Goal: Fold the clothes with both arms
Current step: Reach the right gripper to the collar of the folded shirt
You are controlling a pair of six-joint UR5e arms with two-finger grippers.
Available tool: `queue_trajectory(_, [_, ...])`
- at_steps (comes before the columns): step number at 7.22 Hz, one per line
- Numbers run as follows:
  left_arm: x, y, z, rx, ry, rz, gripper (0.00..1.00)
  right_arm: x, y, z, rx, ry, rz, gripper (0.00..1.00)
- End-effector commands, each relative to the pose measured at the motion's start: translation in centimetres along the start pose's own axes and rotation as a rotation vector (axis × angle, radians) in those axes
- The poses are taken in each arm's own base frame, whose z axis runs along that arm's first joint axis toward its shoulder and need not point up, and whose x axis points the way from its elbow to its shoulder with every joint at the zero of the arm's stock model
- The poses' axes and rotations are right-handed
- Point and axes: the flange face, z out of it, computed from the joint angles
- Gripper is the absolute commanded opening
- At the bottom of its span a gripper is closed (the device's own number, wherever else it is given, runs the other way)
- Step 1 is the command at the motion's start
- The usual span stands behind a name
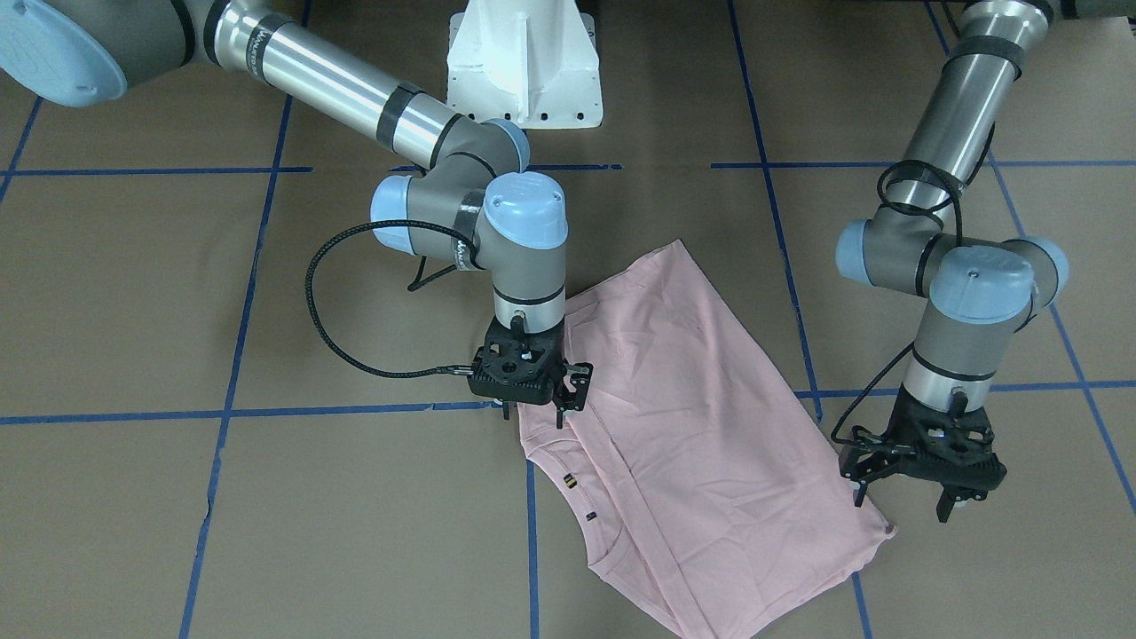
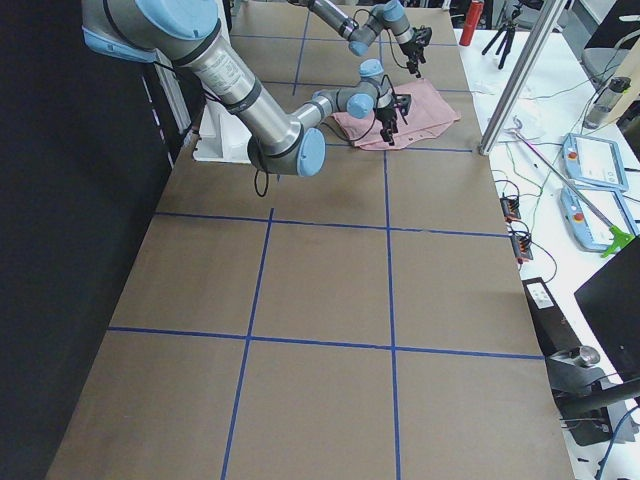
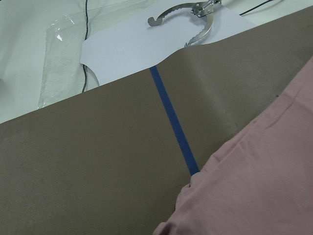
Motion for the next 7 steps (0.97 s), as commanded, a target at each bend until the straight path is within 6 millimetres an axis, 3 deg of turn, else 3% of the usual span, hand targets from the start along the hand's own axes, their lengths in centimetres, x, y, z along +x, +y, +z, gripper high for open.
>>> queue_trajectory(1, [0.10,-0.04,-0.08,0.002,0.002,-0.014,1.00,0.42,0.76,1.21,-0.009,0.026,-0.055,0.61])
queue_trajectory(4, [0.10,-0.02,-0.15,0.006,0.005,-0.013,1.00,0.28,1.67,1.40,-0.018,0.033,-0.060,0.42])
queue_trajectory(5, [0.11,-0.03,-0.16,0.007,0.006,-0.013,1.00,0.24,1.67,1.34,-0.018,0.032,-0.059,0.00])
queue_trajectory(7, [0.18,-0.12,-0.20,0.008,0.006,-0.013,1.00,0.36,1.73,1.48,-0.012,0.047,-0.060,0.00])
